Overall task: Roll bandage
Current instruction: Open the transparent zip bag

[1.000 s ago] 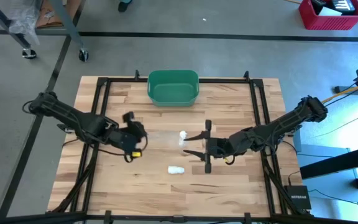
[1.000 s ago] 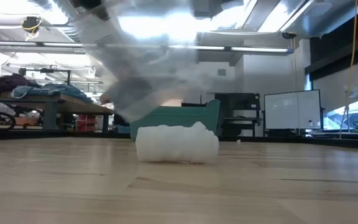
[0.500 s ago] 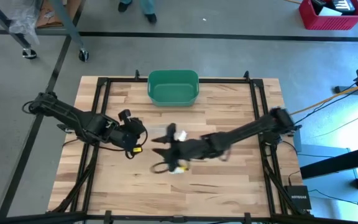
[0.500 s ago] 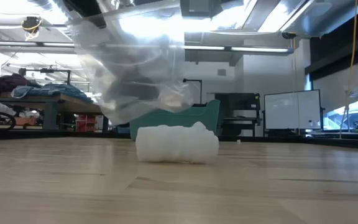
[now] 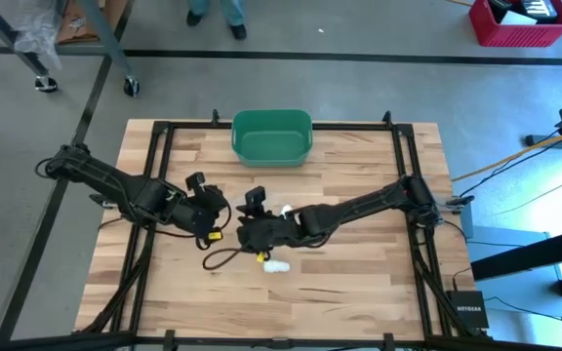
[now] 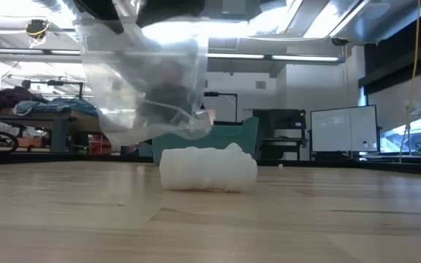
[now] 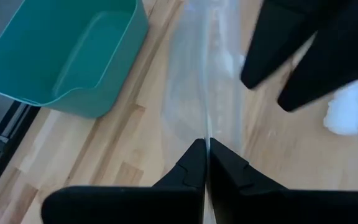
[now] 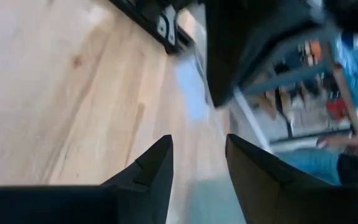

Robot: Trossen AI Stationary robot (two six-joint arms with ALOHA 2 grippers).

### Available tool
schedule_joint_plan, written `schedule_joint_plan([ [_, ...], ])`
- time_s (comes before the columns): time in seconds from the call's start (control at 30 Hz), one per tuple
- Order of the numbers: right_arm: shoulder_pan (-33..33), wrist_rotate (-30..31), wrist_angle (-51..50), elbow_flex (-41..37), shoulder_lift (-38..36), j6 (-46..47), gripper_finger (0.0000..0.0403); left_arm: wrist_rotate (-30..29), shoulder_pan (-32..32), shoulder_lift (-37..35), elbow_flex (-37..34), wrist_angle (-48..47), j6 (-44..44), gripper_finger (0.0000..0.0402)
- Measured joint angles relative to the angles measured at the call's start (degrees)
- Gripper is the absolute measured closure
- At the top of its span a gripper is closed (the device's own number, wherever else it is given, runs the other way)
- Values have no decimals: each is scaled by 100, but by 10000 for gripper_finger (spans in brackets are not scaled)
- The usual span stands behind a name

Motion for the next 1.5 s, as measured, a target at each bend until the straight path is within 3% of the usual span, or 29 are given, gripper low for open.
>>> schedule_joint_plan([
  [0.27, -216, 103, -194, -4, 63, 314, 253, 83, -76, 0, 0, -19, 2, 400],
  [0.57, -35, 65, 519, -1, 48, -456, 253, 81, -74, 0, -2, -11, 7, 400],
  [0.8, -304, -130, -113, -19, 205, 96, 253, 65, -60, 0, -4, -12, -106, 400],
  [0.97, -277, -897, -39, -3, 198, 460, 253, -152, -50, 0, -4, -15, -153, 400],
  [1.17, -263, -2816, 244, -87, 433, 1206, 253, -1346, -64, 8, -53, -749, -1362, 401],
  [1.33, -48, -2387, 372, -117, 711, 1222, 253, -1417, -108, 35, -448, -551, -1785, 401],
  [1.5, -48, -2109, 381, -124, 712, 1478, 253, -828, -291, 90, -784, 112, -1339, 401],
])
